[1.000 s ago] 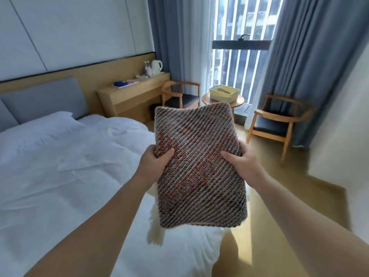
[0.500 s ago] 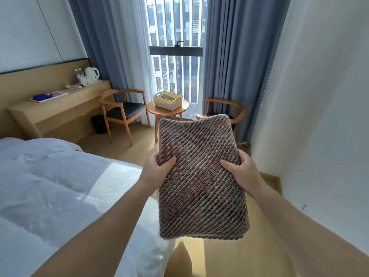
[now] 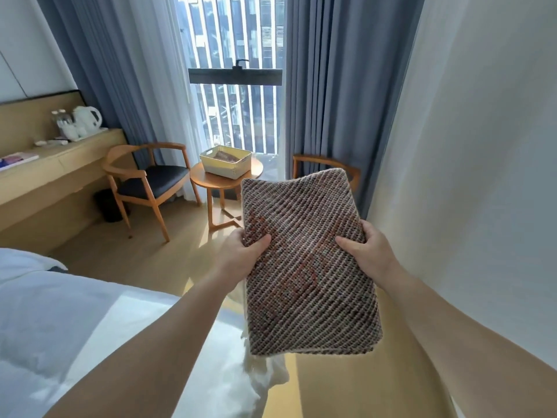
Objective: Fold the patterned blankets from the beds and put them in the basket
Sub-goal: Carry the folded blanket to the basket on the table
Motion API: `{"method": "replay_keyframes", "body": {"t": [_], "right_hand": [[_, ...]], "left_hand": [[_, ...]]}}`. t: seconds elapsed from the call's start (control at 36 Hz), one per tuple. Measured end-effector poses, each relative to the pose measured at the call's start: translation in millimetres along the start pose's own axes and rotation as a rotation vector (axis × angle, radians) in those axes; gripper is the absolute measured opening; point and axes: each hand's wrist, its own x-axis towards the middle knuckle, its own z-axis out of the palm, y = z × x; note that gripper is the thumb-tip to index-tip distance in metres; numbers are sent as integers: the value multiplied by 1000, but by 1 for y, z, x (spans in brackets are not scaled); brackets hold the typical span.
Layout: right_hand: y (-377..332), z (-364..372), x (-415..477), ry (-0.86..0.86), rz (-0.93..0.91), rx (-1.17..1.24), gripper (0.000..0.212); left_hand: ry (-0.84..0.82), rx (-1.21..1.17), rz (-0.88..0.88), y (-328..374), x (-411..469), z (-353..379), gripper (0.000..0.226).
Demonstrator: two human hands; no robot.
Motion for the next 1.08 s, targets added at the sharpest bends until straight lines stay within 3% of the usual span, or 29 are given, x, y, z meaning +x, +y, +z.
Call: {"method": "replay_keyframes", "body": {"t": [0.14,0.28,0.36,0.5,0.58,0.64,1.08], "right_hand": [[-3,18,71,16,-18,13,50],[-3,32,138,1,-25,8,53],[-3,39,178,3,-44,21,49],[10,49,253,-48,-55,40,41],[20,53,305,-88,-63,63,36],[25,55,341,-132,-73,96,34],[38,81,585,-337,-22,114,46]], "left_hand": [[-39,5,10,15,76,-12,49],[-20,-1,20,27,140,-18,61],[4,-16,29,31,176,-16,46],[82,18,40,32,240,-11,29],[143,75,43,30,280,-7,49],[175,80,36,31,307,0,45],[454,95,-1,46,492,26,35]]}}
